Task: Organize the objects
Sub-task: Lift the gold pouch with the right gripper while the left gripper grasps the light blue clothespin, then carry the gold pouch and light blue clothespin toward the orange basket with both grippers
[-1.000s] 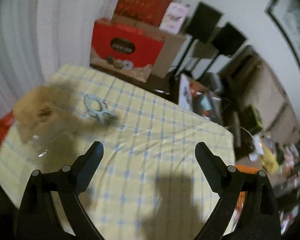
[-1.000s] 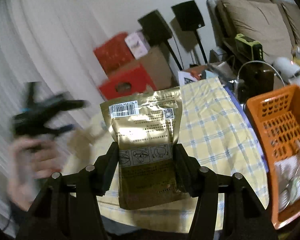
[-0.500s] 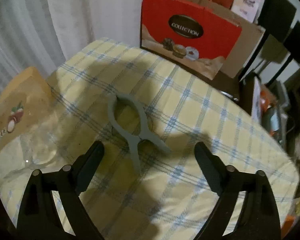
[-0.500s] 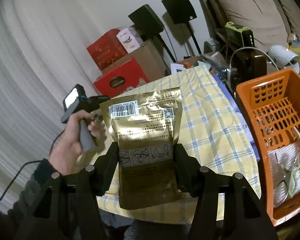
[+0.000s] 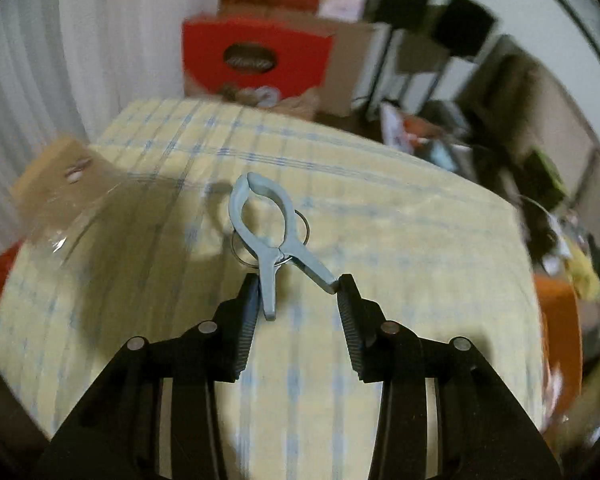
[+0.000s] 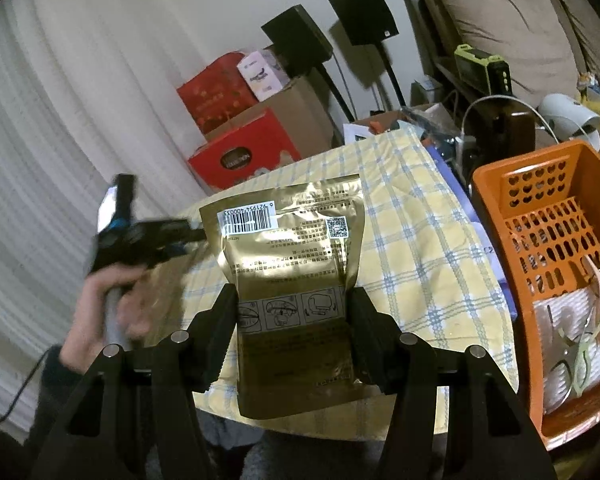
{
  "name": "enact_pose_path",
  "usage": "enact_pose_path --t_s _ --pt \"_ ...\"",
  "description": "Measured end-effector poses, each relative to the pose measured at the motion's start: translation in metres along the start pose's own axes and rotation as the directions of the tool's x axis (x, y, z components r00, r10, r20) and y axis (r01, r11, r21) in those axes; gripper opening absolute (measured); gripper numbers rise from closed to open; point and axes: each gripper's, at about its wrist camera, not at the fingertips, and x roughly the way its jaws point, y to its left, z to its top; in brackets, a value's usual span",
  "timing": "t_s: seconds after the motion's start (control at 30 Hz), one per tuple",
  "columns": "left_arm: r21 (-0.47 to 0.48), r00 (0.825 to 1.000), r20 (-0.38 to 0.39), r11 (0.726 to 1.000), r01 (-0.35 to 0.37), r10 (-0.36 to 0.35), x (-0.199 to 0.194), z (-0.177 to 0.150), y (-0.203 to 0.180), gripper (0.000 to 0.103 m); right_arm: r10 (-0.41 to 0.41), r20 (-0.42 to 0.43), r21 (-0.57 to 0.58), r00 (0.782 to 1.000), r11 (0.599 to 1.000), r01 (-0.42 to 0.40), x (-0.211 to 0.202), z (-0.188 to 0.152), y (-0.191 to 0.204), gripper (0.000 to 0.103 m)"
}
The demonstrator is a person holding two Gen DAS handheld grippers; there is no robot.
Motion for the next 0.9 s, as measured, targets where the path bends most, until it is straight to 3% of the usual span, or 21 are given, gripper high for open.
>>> enact_pose_path --t_s 0.2,0.37,0.63,0.83,0.9 --pt "0.131 0.995 0.079 0.990 0.047 -0.058 -0.078 -0.057 -0.010 0.037 -0.031 -0.018 0.018 0.999 0.999 0.032 -0.011 0.001 0.017 0.058" --pt "0.161 0.992 0.109 0.986 0.049 -0.067 -0.119 -0.084 0.002 0.037 -0.036 -0.007 -0.031 0.999 0.999 0.036 -0.033 -0.003 0.042 0.058" --pt "0.116 0.978 0.205 0.993 0.018 -0.041 -0.161 -0.088 0.015 0.036 -0.076 0.045 -0.076 0.996 0.994 0.079 -0.089 0.006 0.052 0.058" --pt "0.085 0.962 0.266 0.995 0.047 -0.068 -0.181 -0.096 0.004 0.037 -0.140 0.040 -0.106 0.989 0.984 0.143 -0.127 -0.006 0.036 0.058" --pt "0.050 0.955 0.280 0.995 0.087 -0.097 -0.186 -0.100 -0.003 0.036 -0.163 0.029 -0.120 0.986 0.979 0.165 -0.136 -0.007 0.027 0.058"
